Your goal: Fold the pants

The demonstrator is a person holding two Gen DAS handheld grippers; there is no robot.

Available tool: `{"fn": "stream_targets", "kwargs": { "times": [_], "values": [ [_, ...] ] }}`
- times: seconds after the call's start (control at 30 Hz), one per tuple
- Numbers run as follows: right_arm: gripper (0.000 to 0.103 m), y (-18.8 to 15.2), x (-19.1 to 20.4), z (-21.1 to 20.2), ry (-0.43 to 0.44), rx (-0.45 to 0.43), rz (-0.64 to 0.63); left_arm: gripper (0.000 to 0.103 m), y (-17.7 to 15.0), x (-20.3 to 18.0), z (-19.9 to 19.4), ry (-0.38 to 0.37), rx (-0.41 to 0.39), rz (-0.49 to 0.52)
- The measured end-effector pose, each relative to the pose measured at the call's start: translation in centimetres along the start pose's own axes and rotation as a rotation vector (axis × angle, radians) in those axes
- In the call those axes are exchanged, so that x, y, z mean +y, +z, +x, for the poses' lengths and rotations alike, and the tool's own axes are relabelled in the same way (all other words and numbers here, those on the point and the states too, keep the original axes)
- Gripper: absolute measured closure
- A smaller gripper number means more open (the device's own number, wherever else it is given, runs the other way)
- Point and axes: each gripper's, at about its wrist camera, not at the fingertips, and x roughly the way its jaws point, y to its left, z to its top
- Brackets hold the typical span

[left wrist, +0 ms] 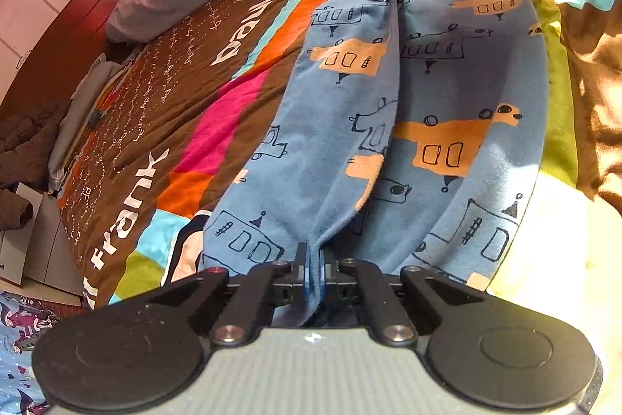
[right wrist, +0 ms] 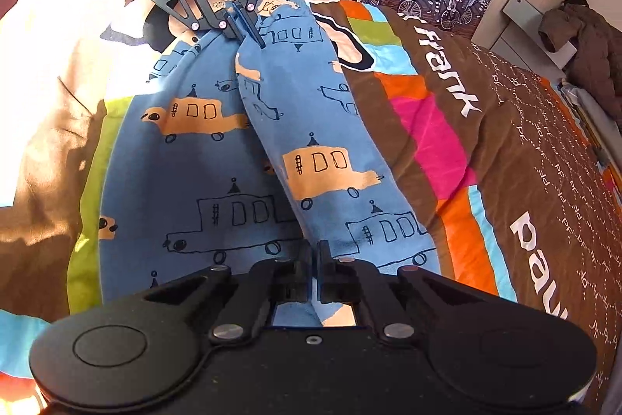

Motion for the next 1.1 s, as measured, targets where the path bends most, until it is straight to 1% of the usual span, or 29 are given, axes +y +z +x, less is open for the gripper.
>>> {"fn": "stream_targets", "kwargs": {
  "times": [0.13, 0.3, 0.5, 0.8, 0.97, 1.1],
  "values": [
    [0.103, -0.1, 0.1, -0.1, -0.002, -0.006, 0.011, 0.099, 0.1, 0.2, -0.8, 0.019, -0.010, 0.004],
    [0.103, 0.0, 0.2, -0.8, -0.001, -0.011, 0.013, 0.101, 0.3, 0.5, -2.1, 0.000, -0.019, -0.006],
    [0.103, 0.1, 0.9, -2.7, 0.001, -0.016, 0.013, 0.101, 0.4, -0.1, -3.9, 0.001, -0.037, -0.012],
    [0.103, 0.0, 4.3, -5.6, 0.023, -0.018, 0.014, 0.101, 0.2, -3.3, -6.0, -0.004, -0.037, 0.024],
    [0.103, 0.0, 6.6, -6.0, 0.049, -0.010, 0.016, 0.101, -0.2, -4.2, -6.3, -0.015, -0.029, 0.020],
    [0.103, -0.3, 8.2, -5.5, 0.075, 0.003, 0.023, 0.101, -0.5, -4.7, -5.6, -0.026, -0.009, 0.033]
  ]
}}
